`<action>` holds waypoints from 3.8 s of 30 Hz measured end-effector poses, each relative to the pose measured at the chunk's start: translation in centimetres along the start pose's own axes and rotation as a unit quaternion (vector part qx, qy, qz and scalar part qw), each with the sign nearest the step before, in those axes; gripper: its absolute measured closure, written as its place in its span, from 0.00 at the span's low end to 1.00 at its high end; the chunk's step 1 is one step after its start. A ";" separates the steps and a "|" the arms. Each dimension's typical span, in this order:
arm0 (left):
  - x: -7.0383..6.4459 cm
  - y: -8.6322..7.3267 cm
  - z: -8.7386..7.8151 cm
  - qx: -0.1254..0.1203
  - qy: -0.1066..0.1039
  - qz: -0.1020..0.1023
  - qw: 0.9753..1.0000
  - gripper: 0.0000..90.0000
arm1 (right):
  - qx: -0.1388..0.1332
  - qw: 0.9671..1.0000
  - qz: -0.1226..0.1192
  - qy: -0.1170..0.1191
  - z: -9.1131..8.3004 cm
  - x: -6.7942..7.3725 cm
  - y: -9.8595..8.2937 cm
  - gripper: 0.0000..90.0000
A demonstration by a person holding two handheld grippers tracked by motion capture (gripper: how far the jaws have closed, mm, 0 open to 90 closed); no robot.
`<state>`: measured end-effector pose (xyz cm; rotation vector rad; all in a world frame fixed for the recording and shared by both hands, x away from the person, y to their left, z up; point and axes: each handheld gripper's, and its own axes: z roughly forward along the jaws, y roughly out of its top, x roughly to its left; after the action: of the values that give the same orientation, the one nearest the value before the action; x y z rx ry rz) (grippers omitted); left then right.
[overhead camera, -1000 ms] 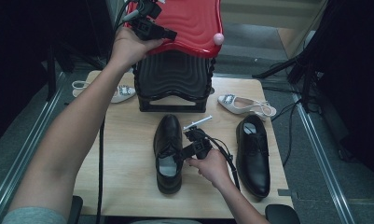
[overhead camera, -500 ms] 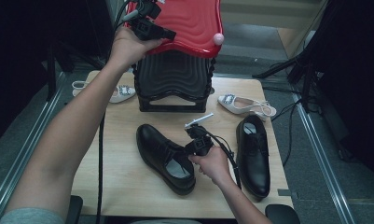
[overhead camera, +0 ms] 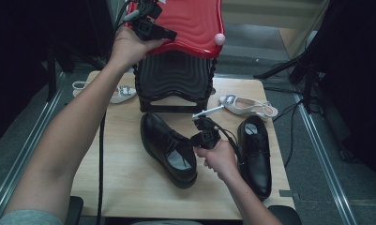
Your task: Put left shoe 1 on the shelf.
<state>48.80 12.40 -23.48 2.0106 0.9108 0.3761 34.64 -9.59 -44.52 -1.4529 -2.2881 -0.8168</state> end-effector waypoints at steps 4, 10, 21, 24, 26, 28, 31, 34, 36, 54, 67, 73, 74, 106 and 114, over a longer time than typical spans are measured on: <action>0.0 0.0 0.0 0.000 0.000 0.001 1.000 1.00 | -0.024 1.000 0.002 -0.004 -1.9 0.1 0.7 0.97; 0.0 0.0 0.0 0.002 0.002 0.000 1.000 1.00 | -0.061 0.998 0.001 -0.013 -4.2 0.0 1.6 0.97; -0.1 0.1 0.1 0.005 0.006 -0.002 1.000 1.00 | -0.127 0.991 0.009 -0.039 -5.1 0.9 5.7 0.97; -0.1 0.1 0.0 0.008 0.009 0.001 1.000 1.00 | -0.141 0.989 0.013 -0.047 -4.6 1.2 7.2 0.97; -0.1 0.1 0.0 0.008 0.009 0.001 1.000 1.00 | -0.152 0.987 0.016 -0.052 -4.3 1.3 8.0 0.97; -0.1 0.1 0.0 0.009 0.011 0.002 1.000 1.00 | -0.167 0.984 0.019 -0.060 -4.1 1.5 8.9 0.97; -0.1 0.1 0.0 0.010 0.013 0.003 1.000 1.00 | -0.184 0.980 0.024 -0.067 -3.8 1.8 10.1 0.97; -0.1 0.1 -0.1 0.010 0.014 0.002 1.000 1.00 | -0.203 0.976 0.031 -0.074 -3.5 2.2 11.0 0.97; 0.0 0.1 -0.2 0.012 0.015 0.002 1.000 1.00 | -0.219 0.972 0.038 -0.080 -3.1 2.3 11.7 0.97; 0.4 -0.3 -0.5 0.005 0.009 -0.004 1.000 1.00 | -0.286 0.947 0.072 -0.127 0.1 2.6 14.9 0.94; 0.3 -0.3 -0.5 0.005 0.011 -0.003 1.000 1.00 | -0.256 0.957 0.058 -0.122 0.4 2.4 14.7 0.78; 0.3 -0.3 -0.5 0.006 0.013 -0.001 1.000 1.00 | -0.241 0.960 0.040 -0.140 0.2 2.2 14.4 0.69; 0.3 -0.3 -0.5 0.006 0.013 -0.002 1.000 1.00 | -0.240 0.960 0.035 -0.139 0.2 2.1 14.3 0.69; 0.2 -0.3 -0.5 0.008 0.018 0.000 1.000 1.00 | -0.214 0.968 -0.009 -0.127 -1.4 3.4 12.6 0.54; 0.2 -0.3 -0.4 0.008 0.020 0.000 1.000 1.00 | -0.215 0.968 -0.019 -0.124 -2.3 3.2 11.8 0.55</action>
<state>48.57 12.90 -23.46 2.0240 0.9416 0.4100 43.76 -4.86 -37.47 -1.7822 -2.4272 -1.2719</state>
